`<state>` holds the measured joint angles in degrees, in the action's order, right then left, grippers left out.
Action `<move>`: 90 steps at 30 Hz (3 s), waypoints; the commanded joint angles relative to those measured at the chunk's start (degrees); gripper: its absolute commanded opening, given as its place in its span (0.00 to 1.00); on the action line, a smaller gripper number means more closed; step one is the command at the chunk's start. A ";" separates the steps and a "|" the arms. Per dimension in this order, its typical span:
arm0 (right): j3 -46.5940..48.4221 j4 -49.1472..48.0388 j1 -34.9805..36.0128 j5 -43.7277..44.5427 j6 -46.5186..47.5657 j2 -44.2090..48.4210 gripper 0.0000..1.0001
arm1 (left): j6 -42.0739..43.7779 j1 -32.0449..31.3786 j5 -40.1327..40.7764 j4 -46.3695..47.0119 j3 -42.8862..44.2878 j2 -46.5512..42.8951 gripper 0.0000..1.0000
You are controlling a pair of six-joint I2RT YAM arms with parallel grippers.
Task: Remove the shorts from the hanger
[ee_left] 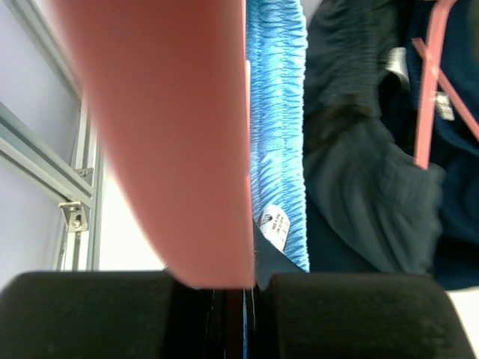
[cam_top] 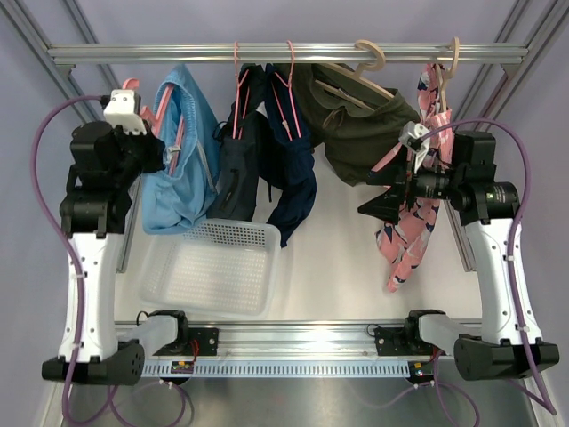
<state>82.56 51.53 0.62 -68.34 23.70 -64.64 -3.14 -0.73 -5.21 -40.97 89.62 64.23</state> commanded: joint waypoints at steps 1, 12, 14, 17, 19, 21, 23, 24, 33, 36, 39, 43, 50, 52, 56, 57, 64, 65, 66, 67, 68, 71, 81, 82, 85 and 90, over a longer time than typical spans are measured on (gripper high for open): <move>4.44 5.86 3.85 2.85 6.35 -1.27 0.99 | -1.43 0.21 -5.94 4.94 -0.59 -6.56 0.00; 10.67 7.27 12.46 5.32 8.11 -5.23 0.98 | -7.58 0.21 -21.22 11.87 0.63 -20.72 0.00; 12.35 6.40 13.87 5.67 7.24 -5.76 0.98 | -10.04 0.20 -23.52 14.67 1.69 -21.60 0.00; 17.18 6.13 16.86 6.72 5.40 -7.95 0.98 | -13.20 0.20 -26.95 17.14 4.23 -21.34 0.00; 21.48 5.08 18.79 7.16 2.68 -9.62 0.97 | -15.57 0.29 -29.58 17.68 5.55 -20.81 0.00; 24.04 -0.96 19.85 8.73 -6.44 -9.98 0.94 | -18.29 0.21 -33.34 19.95 5.65 -20.02 0.00; 25.97 -8.35 20.99 12.07 -16.47 -9.63 0.91 | -24.53 0.20 -37.04 24.35 4.77 -19.06 0.00; 26.76 -10.11 21.52 13.91 -19.19 -9.36 0.90 | -26.81 0.20 -41.06 26.01 3.81 -18.53 0.00; 24.15 -15.84 22.05 29.72 -36.17 -3.31 0.86 | -36.87 -7.95 -43.77 33.51 -4.81 -13.61 0.00; 18.26 -16.63 21.96 33.51 -38.03 1.79 0.86 | -28.89 -20.75 -35.59 27.10 -4.64 -9.93 0.00; 15.35 -16.37 21.96 34.06 -36.98 5.31 0.86 | -25.53 -25.27 -30.57 23.92 -3.67 -7.11 0.00; 13.94 -12.95 21.96 42.47 -37.94 5.67 0.81 | -23.15 -31.16 -26.43 22.61 -3.40 -2.72 0.00; 8.76 -13.82 21.96 53.12 -40.31 5.33 0.84 | -20.33 -36.79 -20.89 20.32 -3.67 1.33 0.00; 8.58 -14.00 21.96 56.37 -40.23 4.09 0.84 | -20.24 -37.85 -20.71 20.84 -4.11 1.69 0.00; 9.28 -14.35 22.14 57.17 -40.49 0.05 0.79 | -20.33 -38.73 -20.63 21.02 -4.81 1.52 0.00; 9.54 -14.61 22.31 57.09 -40.23 -0.57 0.73 | -20.33 -38.90 -20.63 20.85 -4.98 1.43 0.00; 11.39 -16.11 23.72 59.37 -37.51 -4.09 0.18 | -20.51 -39.43 -21.33 19.97 -7.09 -0.24 0.00; 11.74 -16.28 23.64 59.81 -37.07 -4.00 0.05 | -20.25 -39.43 -21.07 19.36 -7.27 -0.42 0.00; 12.09 -16.46 23.63 61.12 -35.93 -3.91 0.00 | -19.37 -39.43 -20.72 18.31 -7.18 -0.77 0.00; 13.22 -16.63 23.63 62.17 -35.22 -3.56 0.00 | -18.75 -39.43 -20.02 16.21 -7.18 -1.64 0.00; 13.76 -16.81 23.55 63.40 -34.43 -3.47 0.00 | -17.36 -39.43 -19.58 15.14 -7.18 -2.26 0.00; 15.61 -18.74 21.45 66.75 -31.88 -2.60 0.00 | -14.98 -39.43 -19.13 11.72 -7.62 -5.16 0.00; 20.09 -21.38 6.85 65.08 -31.70 -4.44 0.00 | -7.94 -39.43 -19.83 2.93 -11.49 -13.86 0.00; 20.09 -21.56 6.50 65.00 -31.53 -4.70 0.00 | -7.76 -39.43 -20.79 2.39 -11.84 -14.13 0.00; 19.92 -21.30 5.88 65.35 -31.09 -5.58 0.00 | -7.15 -39.43 -22.55 1.77 -12.10 -15.35 0.00; 17.02 -18.23 5.53 59.82 -29.24 -6.11 0.00 | -8.20 -39.35 -20.98 4.92 -11.93 -17.73 0.00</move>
<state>99.90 38.63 10.70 -17.82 -10.04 -70.06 -11.57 -40.25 -23.79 -33.17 77.10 52.16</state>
